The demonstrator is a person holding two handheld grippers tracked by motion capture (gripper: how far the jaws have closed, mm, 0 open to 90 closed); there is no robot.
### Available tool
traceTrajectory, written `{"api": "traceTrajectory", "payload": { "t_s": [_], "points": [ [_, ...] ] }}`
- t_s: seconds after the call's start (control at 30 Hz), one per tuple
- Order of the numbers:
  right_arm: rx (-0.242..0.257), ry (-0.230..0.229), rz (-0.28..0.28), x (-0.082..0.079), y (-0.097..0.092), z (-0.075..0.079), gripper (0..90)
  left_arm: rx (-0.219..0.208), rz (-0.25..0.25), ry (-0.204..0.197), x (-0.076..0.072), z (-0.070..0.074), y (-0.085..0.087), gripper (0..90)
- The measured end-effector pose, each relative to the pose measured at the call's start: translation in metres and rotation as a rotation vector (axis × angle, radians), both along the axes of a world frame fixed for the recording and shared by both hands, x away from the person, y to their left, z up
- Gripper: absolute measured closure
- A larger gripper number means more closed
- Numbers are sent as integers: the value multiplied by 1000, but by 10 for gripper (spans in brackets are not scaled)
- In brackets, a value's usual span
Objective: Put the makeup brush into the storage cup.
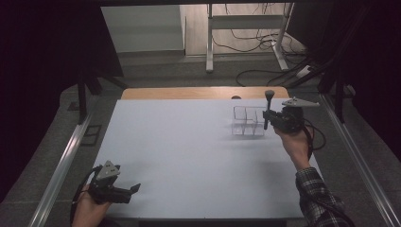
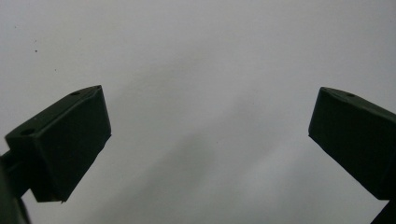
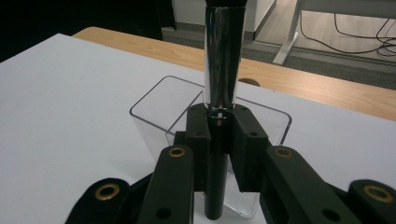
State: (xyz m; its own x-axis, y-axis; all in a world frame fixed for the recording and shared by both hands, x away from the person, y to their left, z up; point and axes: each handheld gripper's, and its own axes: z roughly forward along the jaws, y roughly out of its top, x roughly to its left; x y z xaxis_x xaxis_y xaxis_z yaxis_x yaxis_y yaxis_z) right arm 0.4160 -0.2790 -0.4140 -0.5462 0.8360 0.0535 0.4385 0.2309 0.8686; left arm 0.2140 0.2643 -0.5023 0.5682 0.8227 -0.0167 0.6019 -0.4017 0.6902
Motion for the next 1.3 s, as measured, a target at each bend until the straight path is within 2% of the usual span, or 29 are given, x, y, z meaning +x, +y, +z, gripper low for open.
{"api": "traceTrajectory", "payload": {
  "t_s": [0.37, 0.77, 1.3],
  "points": [
    [6, -11, -18, 12, 0, 5, 787, 2, 0, 0, -2, 0, 1, 0],
    [-9, -32, -31, 25, 3, 8, 787, 3, 3, -1, -2, 0, 1, 0],
    [-10, -32, -44, 35, 4, -3, 787, 4, 4, -1, -2, 0, 1, 0]
  ]
}}
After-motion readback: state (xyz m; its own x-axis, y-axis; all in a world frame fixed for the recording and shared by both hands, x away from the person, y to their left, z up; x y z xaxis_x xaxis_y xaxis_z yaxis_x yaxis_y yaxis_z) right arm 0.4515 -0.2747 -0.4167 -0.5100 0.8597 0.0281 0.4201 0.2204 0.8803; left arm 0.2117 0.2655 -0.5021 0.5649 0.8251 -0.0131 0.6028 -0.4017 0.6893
